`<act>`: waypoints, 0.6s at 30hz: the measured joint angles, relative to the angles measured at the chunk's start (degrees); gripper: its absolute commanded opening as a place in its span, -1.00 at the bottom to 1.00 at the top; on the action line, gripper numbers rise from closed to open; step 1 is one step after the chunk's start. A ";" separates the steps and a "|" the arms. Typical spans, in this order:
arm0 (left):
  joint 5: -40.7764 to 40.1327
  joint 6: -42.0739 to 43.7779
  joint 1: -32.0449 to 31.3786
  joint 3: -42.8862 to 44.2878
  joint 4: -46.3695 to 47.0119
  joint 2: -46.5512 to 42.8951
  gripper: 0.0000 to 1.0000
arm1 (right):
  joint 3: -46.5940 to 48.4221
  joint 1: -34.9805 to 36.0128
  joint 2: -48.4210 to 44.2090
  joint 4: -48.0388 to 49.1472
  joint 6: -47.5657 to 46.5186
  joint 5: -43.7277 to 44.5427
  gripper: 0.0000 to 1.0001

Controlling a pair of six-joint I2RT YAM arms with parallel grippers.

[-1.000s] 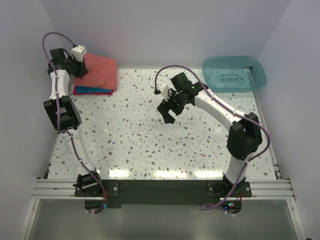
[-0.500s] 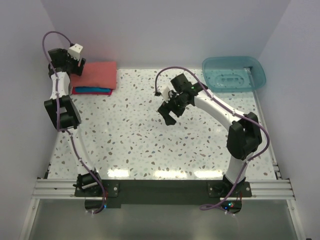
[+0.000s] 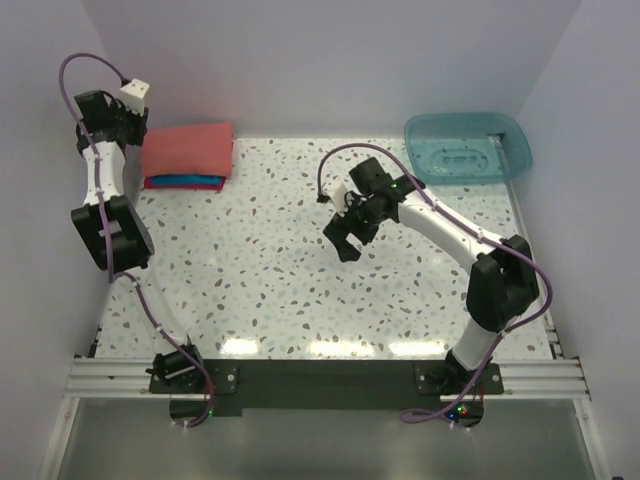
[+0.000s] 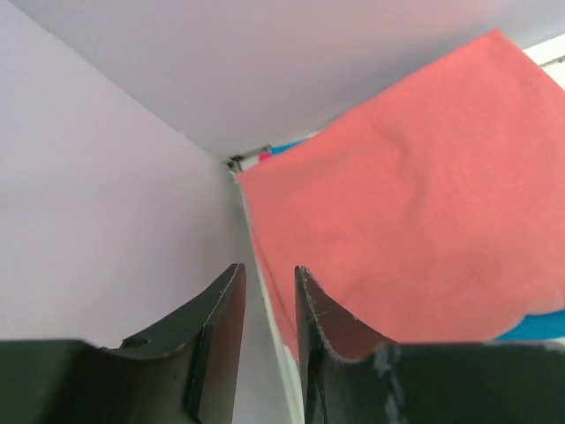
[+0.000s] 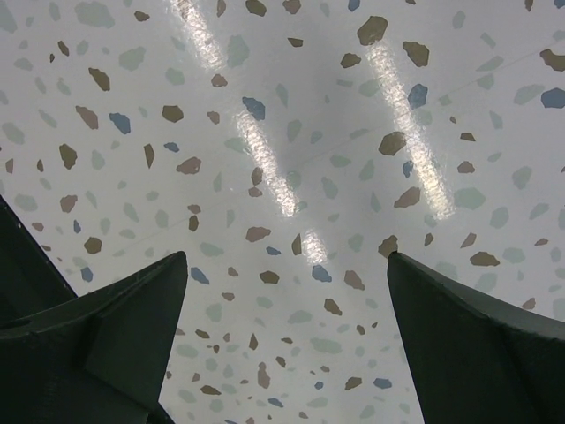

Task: Fold and stack the t-shirts
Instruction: Reset both grippers

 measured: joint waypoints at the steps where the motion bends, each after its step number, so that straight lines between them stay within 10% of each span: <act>1: 0.15 0.02 0.02 -0.46 -0.66 0.00 -0.35 | -0.11 0.00 -0.15 0.00 0.00 -0.02 0.97; 18: -10.21 -0.42 0.07 -6.97 -6.88 7.41 -0.41 | -2.58 -0.39 -1.20 -0.42 -0.66 0.42 0.97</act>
